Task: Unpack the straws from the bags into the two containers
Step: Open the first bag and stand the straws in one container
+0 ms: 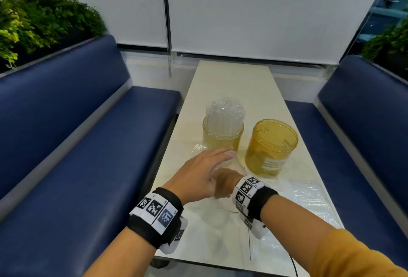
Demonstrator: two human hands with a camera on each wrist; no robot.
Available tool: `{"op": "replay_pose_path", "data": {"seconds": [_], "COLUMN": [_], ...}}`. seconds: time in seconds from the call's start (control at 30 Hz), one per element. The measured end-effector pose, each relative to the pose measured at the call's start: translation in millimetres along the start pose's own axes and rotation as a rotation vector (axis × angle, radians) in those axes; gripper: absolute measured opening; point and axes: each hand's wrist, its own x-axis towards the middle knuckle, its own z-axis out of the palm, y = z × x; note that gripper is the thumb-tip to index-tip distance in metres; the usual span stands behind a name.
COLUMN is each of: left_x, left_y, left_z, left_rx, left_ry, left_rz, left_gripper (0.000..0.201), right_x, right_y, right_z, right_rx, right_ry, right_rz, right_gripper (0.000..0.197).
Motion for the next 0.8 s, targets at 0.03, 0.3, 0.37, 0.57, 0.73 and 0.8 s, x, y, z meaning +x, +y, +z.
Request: {"op": "replay_pose_path", "data": {"seconds": [0.03, 0.3, 0.37, 0.57, 0.73, 0.8], "left_x": [1, 12, 16, 27, 35, 40], "left_y": [-1, -24, -30, -37, -32, -23], "left_z": [2, 8, 3, -10, 4, 13], "left_rx": [0.010, -0.099, -0.144, -0.325, -0.261, -0.294], "left_ry": [-0.017, 0.052, 0.102, 0.264, 0.173, 0.108], "left_rz": [-0.013, -0.177, -0.194, -0.291, -0.252, -0.213], "left_gripper": [0.085, 0.077, 0.066, 0.042, 0.036, 0.031], "right_x": [-3, -56, -73, -110, -107, -91], "right_y": [1, 33, 54, 115, 128, 118], "right_z": [-5, -64, -80, -108, -116, -115], "right_rx": [-0.032, -0.109, 0.004, 0.270, 0.732, 0.928], "right_ry": [-0.007, -0.087, -0.106, 0.020, 0.425, 0.626], "right_rz": [-0.008, 0.009, 0.015, -0.016, -0.159, -0.226], "right_gripper": [0.042, 0.036, 0.025, 0.025, 0.014, 0.024]}}
